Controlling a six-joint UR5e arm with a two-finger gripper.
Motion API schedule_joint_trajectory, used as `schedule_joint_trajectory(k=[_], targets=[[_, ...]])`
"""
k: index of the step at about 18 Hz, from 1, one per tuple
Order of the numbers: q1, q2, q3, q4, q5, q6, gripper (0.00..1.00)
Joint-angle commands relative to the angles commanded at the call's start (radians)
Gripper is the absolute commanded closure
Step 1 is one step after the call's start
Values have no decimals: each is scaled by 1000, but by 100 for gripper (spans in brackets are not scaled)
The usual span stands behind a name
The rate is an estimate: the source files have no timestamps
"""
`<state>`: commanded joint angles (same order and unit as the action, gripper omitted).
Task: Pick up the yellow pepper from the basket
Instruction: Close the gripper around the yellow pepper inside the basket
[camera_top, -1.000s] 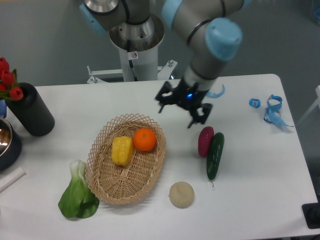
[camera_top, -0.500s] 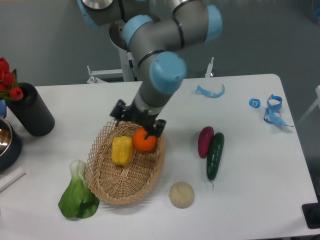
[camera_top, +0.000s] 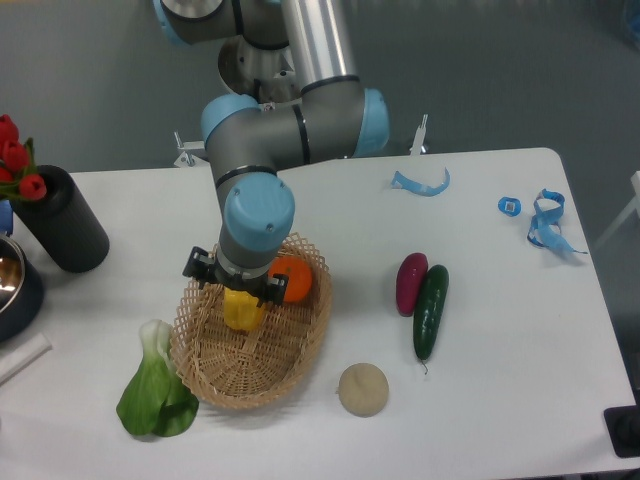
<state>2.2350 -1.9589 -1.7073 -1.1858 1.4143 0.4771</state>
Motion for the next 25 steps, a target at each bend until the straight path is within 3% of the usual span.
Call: schedule_joint_trajectory(k=[5, 17, 23, 25], targets=[[-2, -29, -18, 8, 67, 0, 0], [-15, -51, -23, 37, 71, -5, 0], [-17, -52, -28, 48, 107, -2, 54], [-17, -45, -28, 49, 107, -2, 65]])
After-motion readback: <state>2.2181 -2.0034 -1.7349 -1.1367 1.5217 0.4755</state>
